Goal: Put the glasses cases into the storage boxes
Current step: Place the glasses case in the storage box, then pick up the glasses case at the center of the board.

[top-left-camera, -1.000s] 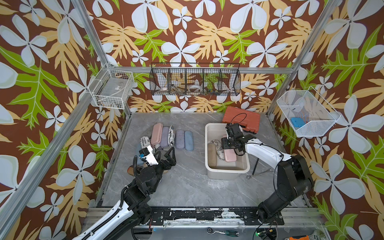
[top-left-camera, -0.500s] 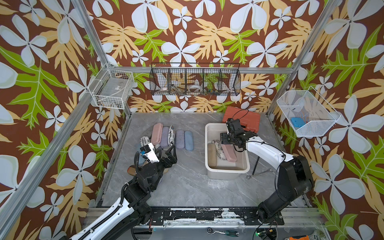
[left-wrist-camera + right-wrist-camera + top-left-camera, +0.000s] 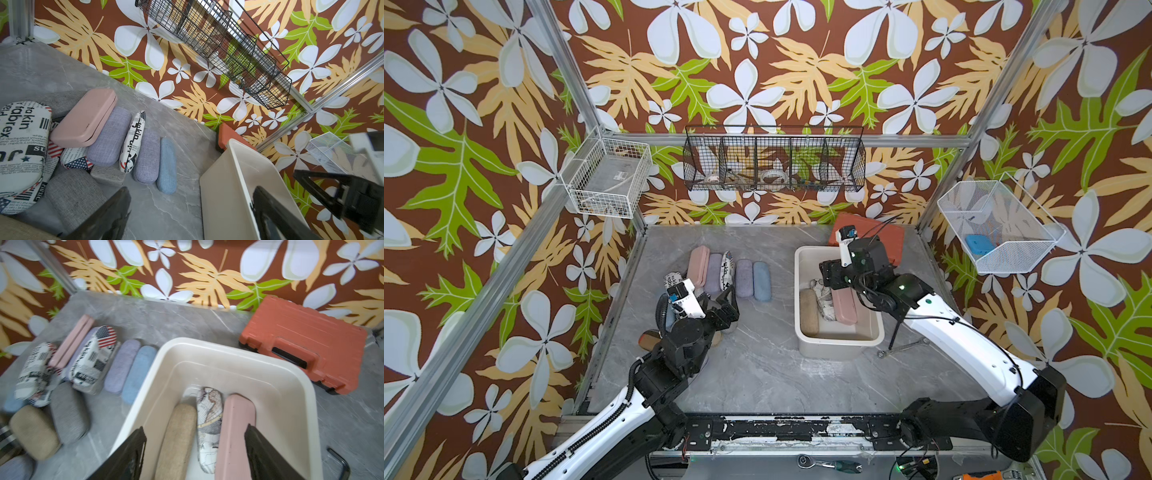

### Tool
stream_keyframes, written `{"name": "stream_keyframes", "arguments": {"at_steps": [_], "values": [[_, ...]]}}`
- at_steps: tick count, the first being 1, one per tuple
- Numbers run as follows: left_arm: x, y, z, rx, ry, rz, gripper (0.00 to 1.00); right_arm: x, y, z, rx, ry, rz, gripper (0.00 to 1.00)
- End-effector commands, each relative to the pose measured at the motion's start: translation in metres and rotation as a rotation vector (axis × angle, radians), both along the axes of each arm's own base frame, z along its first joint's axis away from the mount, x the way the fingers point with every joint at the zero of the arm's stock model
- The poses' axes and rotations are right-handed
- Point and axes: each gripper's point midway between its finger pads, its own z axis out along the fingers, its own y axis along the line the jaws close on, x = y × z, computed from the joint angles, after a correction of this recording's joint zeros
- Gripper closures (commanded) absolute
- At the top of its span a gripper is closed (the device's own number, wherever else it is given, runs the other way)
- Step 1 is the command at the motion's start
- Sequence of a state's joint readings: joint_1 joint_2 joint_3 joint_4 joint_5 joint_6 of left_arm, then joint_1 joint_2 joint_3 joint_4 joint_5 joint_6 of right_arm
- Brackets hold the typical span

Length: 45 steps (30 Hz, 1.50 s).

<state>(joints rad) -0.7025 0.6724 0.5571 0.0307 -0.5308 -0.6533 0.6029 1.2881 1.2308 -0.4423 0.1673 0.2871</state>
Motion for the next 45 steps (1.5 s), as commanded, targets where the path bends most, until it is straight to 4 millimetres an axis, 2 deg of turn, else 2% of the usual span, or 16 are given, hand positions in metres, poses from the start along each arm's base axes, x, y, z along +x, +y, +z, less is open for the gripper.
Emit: {"name": "stream_keyframes", "arguments": {"at_steps": [1,3,6,9,12,13,15,18,20,23,26,31,35,42,45], "values": [[0.009,0.009,-0.009,0.100,0.067,0.054,0.05,-0.022,0.005,0.007,-0.003,-0.043,0.057,0.25],[0.018,0.010,-0.020,0.146,0.129,0.052,0.04,-0.035,0.009,0.017,0.067,-0.097,0.097,0.24],[0.036,0.017,-0.043,0.186,0.237,0.068,0.07,-0.046,0.003,0.027,0.119,-0.141,0.098,0.24],[0.054,0.020,-0.057,0.258,0.317,0.091,0.09,-0.053,0.003,0.023,0.103,-0.136,0.137,0.25],[0.075,0.014,-0.063,0.333,0.379,0.090,0.12,-0.053,-0.004,0.014,0.084,-0.120,0.100,0.28],[0.082,0.014,-0.066,0.345,0.405,0.094,0.14,-0.053,-0.006,0.011,0.089,-0.107,0.080,0.29],[0.097,0.011,-0.073,0.351,0.453,0.079,0.23,-0.057,-0.002,0.007,0.103,-0.080,0.110,0.36],[0.118,0.011,-0.086,0.380,0.516,0.076,0.28,-0.063,0.002,0.003,0.129,-0.063,0.137,0.40],[0.130,0.010,-0.094,0.407,0.552,0.066,0.28,-0.065,0.001,0.002,0.139,-0.061,0.135,0.35],[0.146,0.002,-0.110,0.457,0.608,0.018,0.28,-0.068,-0.001,0.002,0.150,-0.064,0.132,0.20],[0.159,0.004,-0.125,0.524,0.661,0.030,0.27,-0.069,-0.006,0.000,0.145,-0.069,0.110,0.17],[0.169,0.016,-0.138,0.576,0.699,0.086,0.26,-0.073,-0.007,-0.005,0.157,-0.059,0.115,0.16],[0.171,0.013,-0.152,0.583,0.724,0.065,0.26,-0.075,-0.009,-0.007,0.157,-0.061,0.109,0.16],[0.171,0.013,-0.182,0.602,0.779,0.048,0.37,-0.074,-0.005,-0.007,0.158,-0.048,0.123,0.23],[0.171,0.017,-0.188,0.608,0.792,0.060,0.48,-0.074,-0.006,-0.007,0.163,-0.053,0.117,0.26]]}}
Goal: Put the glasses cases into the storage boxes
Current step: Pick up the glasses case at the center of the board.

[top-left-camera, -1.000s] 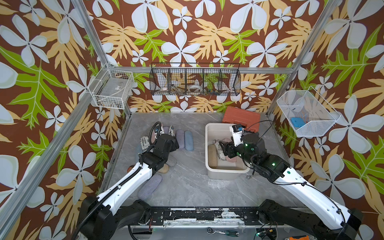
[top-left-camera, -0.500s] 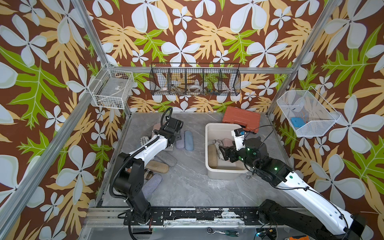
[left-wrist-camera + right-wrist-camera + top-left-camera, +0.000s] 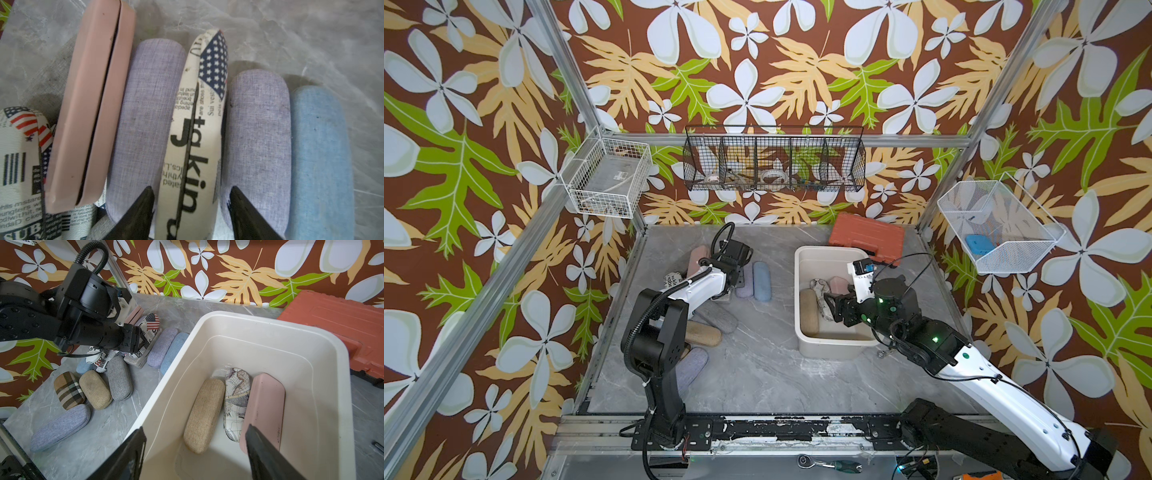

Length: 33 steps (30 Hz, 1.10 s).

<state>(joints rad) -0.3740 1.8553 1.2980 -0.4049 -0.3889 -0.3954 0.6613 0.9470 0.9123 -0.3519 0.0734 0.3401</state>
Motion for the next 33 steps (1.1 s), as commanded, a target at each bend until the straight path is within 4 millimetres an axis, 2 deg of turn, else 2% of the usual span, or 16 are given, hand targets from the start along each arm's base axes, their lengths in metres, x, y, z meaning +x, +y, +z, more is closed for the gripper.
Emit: {"name": "stream_keyframes", "arguments": {"at_steps": [1,6,9,14,19,24,30,33], "values": [[-0.001,0.005,-0.003,0.012,0.001,0.017,0.52,0.000,0.002,0.005,0.021,-0.010,0.004,0.27],[-0.004,0.008,-0.006,0.022,-0.003,0.023,0.62,-0.001,0.000,0.007,0.009,-0.013,0.004,0.30],[-0.004,0.010,-0.002,0.025,-0.014,0.030,0.73,-0.001,-0.003,0.008,0.018,-0.024,-0.012,0.30],[-0.008,0.006,0.023,-0.030,-0.069,0.025,0.77,-0.001,-0.003,0.011,0.017,-0.025,-0.011,0.30],[-0.018,-0.010,0.058,-0.172,-0.157,-0.033,0.77,0.002,-0.004,0.010,0.033,-0.030,-0.030,0.30],[-0.042,-0.034,0.087,-0.357,-0.259,-0.145,0.78,0.007,0.001,0.009,0.054,-0.024,-0.037,0.29],[-0.095,-0.064,0.123,-0.652,-0.470,-0.250,0.79,0.017,0.011,0.011,0.077,0.000,-0.042,0.18],[-0.125,-0.080,0.142,-0.714,-0.589,-0.347,0.79,0.025,0.024,0.018,0.116,0.023,-0.011,0.08]]}}
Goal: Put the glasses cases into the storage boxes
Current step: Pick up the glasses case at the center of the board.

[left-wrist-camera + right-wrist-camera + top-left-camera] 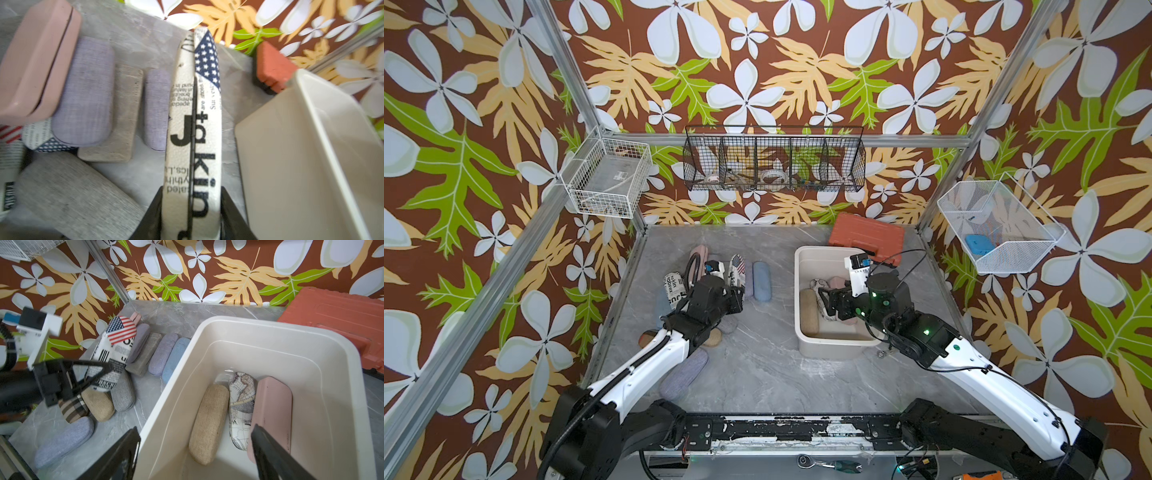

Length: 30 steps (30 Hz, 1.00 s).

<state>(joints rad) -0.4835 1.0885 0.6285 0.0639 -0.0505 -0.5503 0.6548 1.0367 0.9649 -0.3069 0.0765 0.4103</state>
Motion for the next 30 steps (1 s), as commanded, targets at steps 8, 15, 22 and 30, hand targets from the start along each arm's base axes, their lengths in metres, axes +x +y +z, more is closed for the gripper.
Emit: {"name": "stream_keyframes", "arguments": {"at_steps": [8,15,22,30], "values": [[-0.051,-0.054,0.082,-0.243,-0.329,-0.198,0.80,0.010,0.066,0.049,0.283,0.026,0.209,0.02],[-0.061,-0.078,0.094,-0.252,-0.334,-0.278,0.80,0.012,0.107,0.066,0.394,0.037,0.317,0.00],[-0.064,-0.077,0.096,-0.264,-0.356,-0.283,0.80,0.023,0.135,0.048,0.365,0.089,0.336,0.00],[-0.064,-0.074,0.094,-0.262,-0.360,-0.272,0.80,0.032,0.155,0.026,0.348,0.147,0.331,0.12]]}}
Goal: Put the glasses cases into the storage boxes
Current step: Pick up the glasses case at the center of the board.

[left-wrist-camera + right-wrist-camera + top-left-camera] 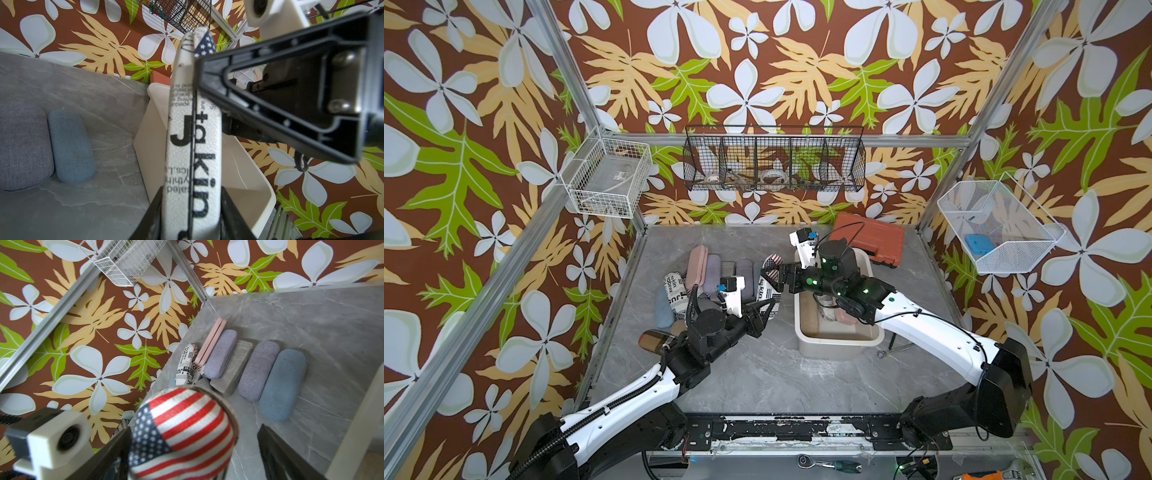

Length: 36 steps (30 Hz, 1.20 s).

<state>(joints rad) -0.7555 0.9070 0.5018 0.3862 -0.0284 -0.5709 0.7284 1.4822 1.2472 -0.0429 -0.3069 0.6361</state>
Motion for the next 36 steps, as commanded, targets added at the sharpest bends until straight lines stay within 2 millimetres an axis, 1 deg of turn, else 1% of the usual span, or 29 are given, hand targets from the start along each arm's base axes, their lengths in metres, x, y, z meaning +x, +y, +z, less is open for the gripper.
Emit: {"name": "stream_keyframes", "arguments": {"at_steps": [1,4,6,7,10,12,14,15,17,19,21,23,26,28,31,32,34,36], "values": [[0.003,0.003,0.017,-0.028,-0.060,0.022,0.80,0.002,0.007,0.004,0.015,-0.012,-0.005,0.14],[0.003,0.003,0.016,-0.027,-0.059,0.022,0.78,0.004,0.012,-0.004,-0.013,0.008,0.005,0.20],[0.004,0.003,0.012,-0.022,-0.053,0.025,0.71,0.004,0.013,-0.006,-0.016,0.007,0.004,0.26],[0.005,0.003,0.008,-0.015,-0.049,0.031,0.65,0.004,0.013,-0.005,-0.010,0.005,0.003,0.28],[0.007,0.006,0.000,-0.003,-0.030,0.054,0.39,0.003,0.012,0.000,0.007,-0.002,0.000,0.32],[0.008,0.010,-0.002,-0.010,-0.016,0.074,0.23,0.002,0.013,0.007,0.010,-0.014,0.006,0.33],[0.006,0.014,-0.001,-0.024,-0.020,0.081,0.10,0.001,0.012,0.018,0.019,-0.040,0.011,0.35],[0.004,0.016,0.002,-0.032,-0.027,0.084,0.06,0.002,0.011,0.024,0.024,-0.054,0.005,0.35],[0.000,0.022,0.006,-0.047,-0.042,0.095,0.04,0.003,0.008,0.034,0.037,-0.080,-0.011,0.37],[-0.001,0.032,0.009,-0.069,-0.059,0.133,0.04,0.007,0.008,0.038,0.047,-0.089,-0.030,0.38],[-0.001,0.048,0.012,-0.061,-0.059,0.199,0.02,0.011,0.008,0.043,0.033,-0.108,-0.036,0.38],[-0.006,0.062,0.018,-0.069,-0.091,0.241,0.02,0.012,0.006,0.047,0.018,-0.126,-0.043,0.39],[-0.012,0.082,0.031,-0.108,-0.131,0.304,0.00,0.018,-0.009,0.059,0.013,-0.164,-0.090,0.39],[-0.015,0.093,0.038,-0.128,-0.144,0.342,0.00,0.023,-0.025,0.072,0.003,-0.181,-0.111,0.40],[-0.018,0.105,0.045,-0.130,-0.166,0.383,0.00,0.031,-0.061,0.086,-0.077,-0.221,-0.182,0.40],[-0.019,0.107,0.047,-0.119,-0.173,0.391,0.00,0.034,-0.076,0.084,-0.117,-0.223,-0.212,0.40],[-0.017,0.110,0.047,-0.099,-0.171,0.412,0.00,0.038,-0.102,0.068,-0.182,-0.194,-0.258,0.40],[-0.015,0.113,0.043,-0.086,-0.157,0.433,0.00,0.040,-0.125,0.040,-0.230,-0.130,-0.279,0.40]]}}
